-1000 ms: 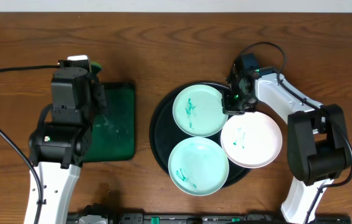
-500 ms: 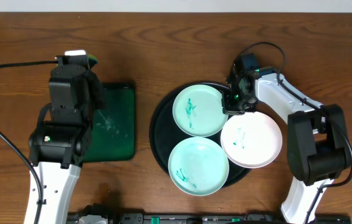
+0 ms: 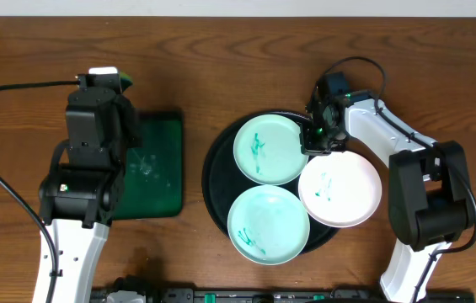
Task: Clean dirty plates on tray and stack at the side
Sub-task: 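Lift the green sponge up out of the tray with left gripper, then move the sponge right onto the pink plate held by right gripper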
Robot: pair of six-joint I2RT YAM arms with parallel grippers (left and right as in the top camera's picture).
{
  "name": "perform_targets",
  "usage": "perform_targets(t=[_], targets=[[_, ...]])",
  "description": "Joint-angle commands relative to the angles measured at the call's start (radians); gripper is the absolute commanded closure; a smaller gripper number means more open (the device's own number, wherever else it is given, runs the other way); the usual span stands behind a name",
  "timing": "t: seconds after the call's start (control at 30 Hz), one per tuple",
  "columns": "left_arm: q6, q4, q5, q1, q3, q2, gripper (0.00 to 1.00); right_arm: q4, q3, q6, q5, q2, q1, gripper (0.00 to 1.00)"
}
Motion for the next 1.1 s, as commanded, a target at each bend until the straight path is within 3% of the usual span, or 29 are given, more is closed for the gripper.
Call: perform_targets(t=[0.0,0.77,1.07], targets=[[0.014,0.01,-0.017,-0.003,-0.002,-0.005,0.93,-0.003,-0.005,-0.021,0.008,0.02,-0.003,0.99],[0.011,0.01,-0.018,-0.003,-0.002,-0.001,0.93,0.0,-0.005,-0.021,0.008,0.02,-0.003,0.99],[-0.24,-0.167,0.003,-0.001,-0.003,0.191,0.93,0.003,-0.005,-0.021,0.008,0.02,-0.003,0.99]])
